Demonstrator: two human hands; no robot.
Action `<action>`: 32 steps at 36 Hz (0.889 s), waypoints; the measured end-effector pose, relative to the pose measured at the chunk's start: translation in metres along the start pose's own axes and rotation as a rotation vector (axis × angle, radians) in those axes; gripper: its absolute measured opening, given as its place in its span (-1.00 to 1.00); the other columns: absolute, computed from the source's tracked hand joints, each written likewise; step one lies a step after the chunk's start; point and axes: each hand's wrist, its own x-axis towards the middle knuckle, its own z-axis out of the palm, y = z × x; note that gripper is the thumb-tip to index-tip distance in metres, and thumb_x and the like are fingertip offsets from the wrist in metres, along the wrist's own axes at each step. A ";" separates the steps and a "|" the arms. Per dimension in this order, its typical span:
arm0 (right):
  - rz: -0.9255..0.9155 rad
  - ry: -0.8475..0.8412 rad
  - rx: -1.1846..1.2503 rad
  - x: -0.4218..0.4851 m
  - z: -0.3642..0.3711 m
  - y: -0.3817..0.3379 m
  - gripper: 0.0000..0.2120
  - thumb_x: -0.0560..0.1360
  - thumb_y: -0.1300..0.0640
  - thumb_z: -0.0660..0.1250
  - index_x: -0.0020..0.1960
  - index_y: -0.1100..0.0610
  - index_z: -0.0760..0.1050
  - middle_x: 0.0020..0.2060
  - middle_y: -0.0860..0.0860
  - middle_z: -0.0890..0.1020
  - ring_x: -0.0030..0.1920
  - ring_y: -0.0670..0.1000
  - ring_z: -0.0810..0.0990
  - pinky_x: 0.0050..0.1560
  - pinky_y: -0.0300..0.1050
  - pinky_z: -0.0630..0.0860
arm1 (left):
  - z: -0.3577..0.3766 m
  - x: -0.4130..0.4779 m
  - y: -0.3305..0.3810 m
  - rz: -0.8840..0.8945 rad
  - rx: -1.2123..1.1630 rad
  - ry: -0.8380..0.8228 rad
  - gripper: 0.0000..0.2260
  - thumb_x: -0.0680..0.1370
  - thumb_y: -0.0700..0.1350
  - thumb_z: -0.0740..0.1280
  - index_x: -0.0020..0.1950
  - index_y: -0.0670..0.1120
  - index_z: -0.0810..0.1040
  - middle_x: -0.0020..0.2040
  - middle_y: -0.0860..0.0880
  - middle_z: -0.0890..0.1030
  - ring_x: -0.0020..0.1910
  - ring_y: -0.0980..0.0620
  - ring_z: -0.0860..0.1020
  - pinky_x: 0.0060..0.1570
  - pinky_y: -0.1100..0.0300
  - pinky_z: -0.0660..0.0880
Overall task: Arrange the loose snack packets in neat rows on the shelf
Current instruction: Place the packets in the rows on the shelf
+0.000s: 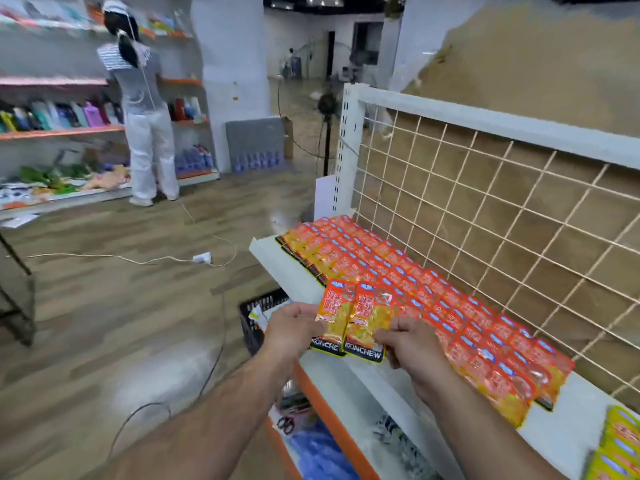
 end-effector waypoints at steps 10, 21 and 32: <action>0.023 0.154 0.065 0.068 0.097 -0.032 -0.59 0.43 0.32 0.45 -0.38 0.08 0.27 -0.46 0.13 0.35 -0.50 0.00 0.26 -0.44 -0.16 0.18 | -0.074 0.106 0.052 0.047 0.118 -0.123 -0.73 0.15 -0.17 0.43 -0.17 -0.14 0.60 -0.25 -0.13 0.64 -0.24 -0.08 0.58 -0.16 0.04 0.46; 0.099 0.258 0.045 0.134 0.143 -0.062 -0.72 0.45 0.30 0.45 -0.26 0.14 0.36 -0.55 0.05 0.43 -0.59 -0.07 0.31 -0.53 -0.25 0.19 | -0.103 0.203 0.085 0.061 0.208 -0.202 -0.86 0.39 -0.41 0.42 -0.16 -0.20 0.60 -0.24 -0.17 0.64 -0.24 -0.10 0.58 -0.19 0.10 0.47; 0.152 0.290 0.107 0.205 0.157 -0.066 -0.71 0.45 0.33 0.45 -0.24 0.12 0.35 -0.56 -0.02 0.41 -0.58 -0.03 0.33 -0.43 -0.14 0.19 | -0.092 0.285 0.107 0.131 0.491 -0.168 -0.82 0.39 -0.32 0.47 -0.23 -0.05 0.57 -0.29 -0.03 0.58 -0.35 0.06 0.48 -0.38 0.25 0.40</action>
